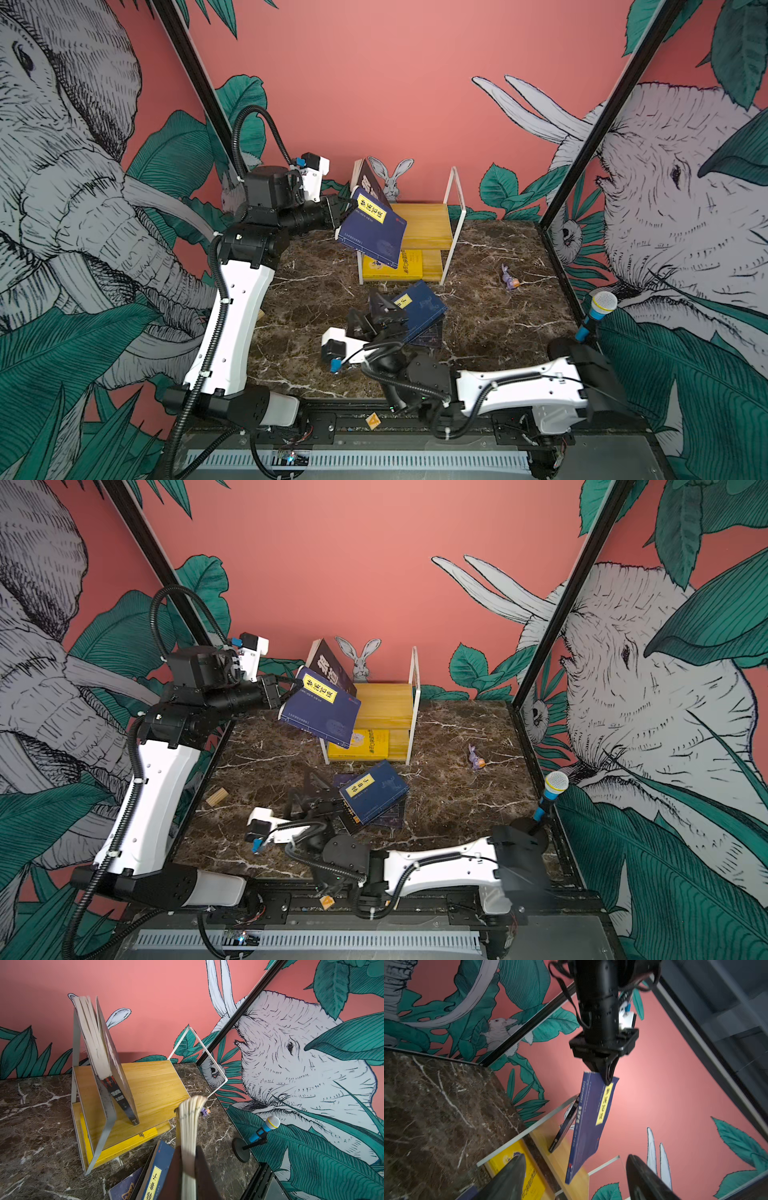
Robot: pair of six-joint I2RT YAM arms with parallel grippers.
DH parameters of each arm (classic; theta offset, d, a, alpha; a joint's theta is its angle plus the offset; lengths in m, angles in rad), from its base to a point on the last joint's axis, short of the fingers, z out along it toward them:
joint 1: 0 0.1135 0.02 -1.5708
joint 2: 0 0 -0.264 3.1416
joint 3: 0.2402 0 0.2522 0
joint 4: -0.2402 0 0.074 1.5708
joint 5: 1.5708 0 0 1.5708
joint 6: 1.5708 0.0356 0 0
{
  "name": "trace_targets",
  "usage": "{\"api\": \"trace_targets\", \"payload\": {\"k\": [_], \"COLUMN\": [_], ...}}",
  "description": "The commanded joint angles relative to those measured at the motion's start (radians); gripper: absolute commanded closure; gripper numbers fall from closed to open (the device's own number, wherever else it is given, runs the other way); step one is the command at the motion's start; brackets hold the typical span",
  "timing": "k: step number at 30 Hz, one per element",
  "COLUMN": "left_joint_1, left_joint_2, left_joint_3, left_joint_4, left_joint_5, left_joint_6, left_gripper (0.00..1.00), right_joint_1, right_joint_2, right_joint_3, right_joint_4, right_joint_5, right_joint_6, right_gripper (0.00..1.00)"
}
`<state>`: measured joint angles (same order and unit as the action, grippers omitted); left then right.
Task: Stacking books/files
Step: Pick up the book from the books.
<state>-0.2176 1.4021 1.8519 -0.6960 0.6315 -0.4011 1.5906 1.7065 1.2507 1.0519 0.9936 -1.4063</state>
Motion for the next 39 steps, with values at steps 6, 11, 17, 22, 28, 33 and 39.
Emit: {"api": "trace_targets", "payload": {"k": [6,11,17,22,28,33,39], "left_joint_1": [-0.005,-0.005,-0.005,-0.005,-0.005,-0.004,-0.005], "left_joint_2": [-0.019,-0.018,-0.023,-0.032,-0.038,-0.045,-0.046], "left_joint_3": [0.023,0.014,-0.003,-0.019,-0.036,-0.046,-0.051], "left_joint_4": [0.054,0.056,0.067,0.076,0.096,0.105,0.110], "left_joint_5": [0.002,-0.001,0.008,0.017,0.036,0.044,0.044], "left_joint_6": [-0.037,-0.037,-0.044,-0.052,-0.080,-0.090,-0.093], "left_gripper": [1.00,1.00,1.00,1.00,1.00,1.00,1.00], "right_joint_1": [-0.043,-0.090,-0.146,-0.209,-0.264,-0.307,-0.330], "right_joint_2": [0.198,0.210,0.219,0.200,0.224,0.232,0.254], "right_joint_3": [0.179,0.181,0.182,0.187,0.189,0.203,0.214], "right_joint_4": [0.359,0.360,0.360,0.361,0.361,0.359,0.359], "right_joint_5": [-0.029,-0.019,-0.003,0.032,0.038,0.043,0.036], "right_joint_6": [-0.468,-0.455,-0.422,-0.338,-0.304,-0.267,-0.263], "right_gripper": [0.32,0.37,0.39,0.41,0.43,0.50,0.65]}}
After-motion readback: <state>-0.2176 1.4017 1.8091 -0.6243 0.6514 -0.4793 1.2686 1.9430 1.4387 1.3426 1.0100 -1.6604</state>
